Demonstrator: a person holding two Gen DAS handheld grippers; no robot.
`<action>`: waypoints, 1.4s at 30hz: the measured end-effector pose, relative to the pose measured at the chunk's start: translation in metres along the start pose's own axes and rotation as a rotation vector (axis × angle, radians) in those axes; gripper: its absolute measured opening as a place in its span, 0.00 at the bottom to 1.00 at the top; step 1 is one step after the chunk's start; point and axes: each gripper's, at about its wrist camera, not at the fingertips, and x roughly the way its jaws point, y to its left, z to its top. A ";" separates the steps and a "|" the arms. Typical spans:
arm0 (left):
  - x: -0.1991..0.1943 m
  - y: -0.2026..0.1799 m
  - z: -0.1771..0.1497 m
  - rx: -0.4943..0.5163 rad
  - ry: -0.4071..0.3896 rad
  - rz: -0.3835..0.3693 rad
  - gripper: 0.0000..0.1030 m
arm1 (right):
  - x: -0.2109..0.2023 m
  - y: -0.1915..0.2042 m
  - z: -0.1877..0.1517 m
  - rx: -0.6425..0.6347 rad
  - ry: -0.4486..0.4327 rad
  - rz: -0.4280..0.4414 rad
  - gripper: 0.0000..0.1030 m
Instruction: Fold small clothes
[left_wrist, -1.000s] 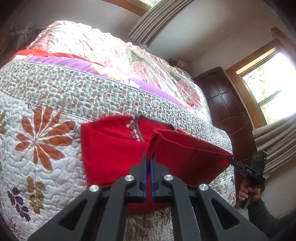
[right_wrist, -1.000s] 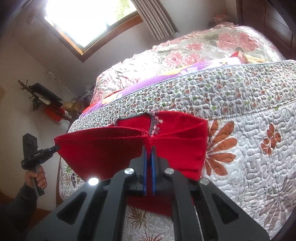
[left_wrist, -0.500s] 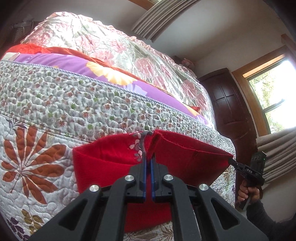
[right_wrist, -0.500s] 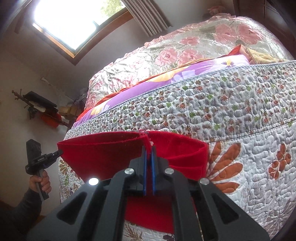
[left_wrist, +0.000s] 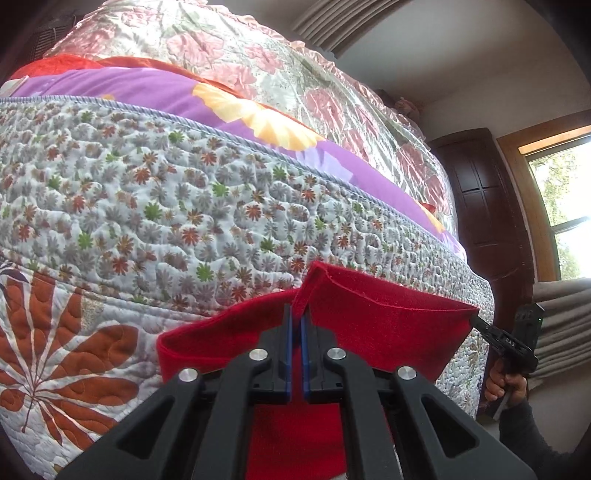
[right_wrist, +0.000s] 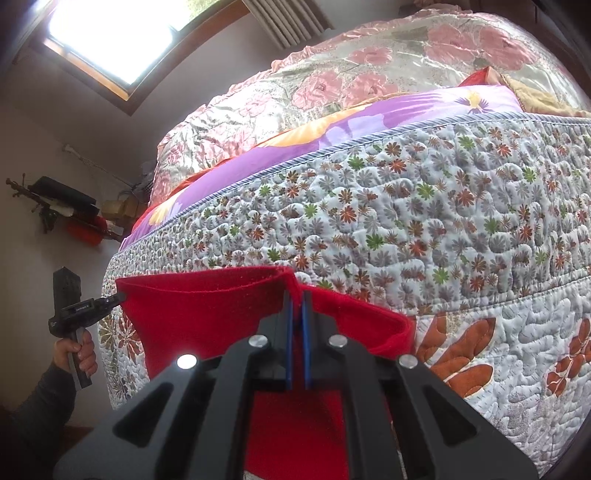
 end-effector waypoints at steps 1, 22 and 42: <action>0.005 0.003 0.002 -0.004 0.006 0.005 0.03 | 0.004 -0.003 0.002 0.004 0.004 -0.004 0.03; 0.008 -0.010 -0.031 -0.020 -0.090 -0.046 0.21 | 0.035 0.002 -0.020 0.006 -0.016 -0.040 0.20; 0.036 -0.005 -0.133 -0.041 0.088 -0.113 0.23 | 0.034 -0.015 -0.121 0.073 0.149 0.006 0.20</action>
